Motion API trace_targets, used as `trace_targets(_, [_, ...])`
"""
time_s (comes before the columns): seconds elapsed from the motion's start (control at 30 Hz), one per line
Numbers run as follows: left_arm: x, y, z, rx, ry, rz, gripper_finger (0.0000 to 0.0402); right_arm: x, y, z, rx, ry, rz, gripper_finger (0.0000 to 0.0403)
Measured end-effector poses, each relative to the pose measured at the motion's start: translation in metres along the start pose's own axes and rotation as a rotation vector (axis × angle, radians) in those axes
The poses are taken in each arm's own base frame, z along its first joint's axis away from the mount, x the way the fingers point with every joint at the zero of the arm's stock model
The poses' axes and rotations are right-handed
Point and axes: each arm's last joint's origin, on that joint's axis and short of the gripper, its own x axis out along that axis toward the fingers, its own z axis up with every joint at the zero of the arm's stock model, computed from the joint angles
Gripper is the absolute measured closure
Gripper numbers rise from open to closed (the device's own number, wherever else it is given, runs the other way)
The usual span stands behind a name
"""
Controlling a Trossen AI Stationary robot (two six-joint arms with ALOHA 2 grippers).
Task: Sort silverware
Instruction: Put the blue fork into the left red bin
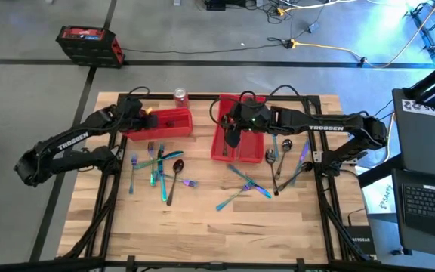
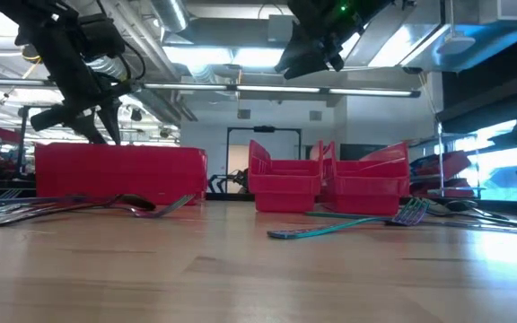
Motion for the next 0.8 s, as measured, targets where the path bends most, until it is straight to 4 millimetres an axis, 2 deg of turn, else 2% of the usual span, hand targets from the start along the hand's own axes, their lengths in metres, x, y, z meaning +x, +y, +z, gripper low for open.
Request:
trace_targets(0.37, [-0.001,0.016,-0.003,0.066,0.033,0.170,0.0292,0.000,0.000,0.000,-0.002,0.000,0.001,0.0230])
trace_targets(0.8, [-0.001,0.016,0.000,0.110,-0.017,0.201,0.0292,0.000,0.001,0.000,-0.047,0.004,0.030,0.0230])
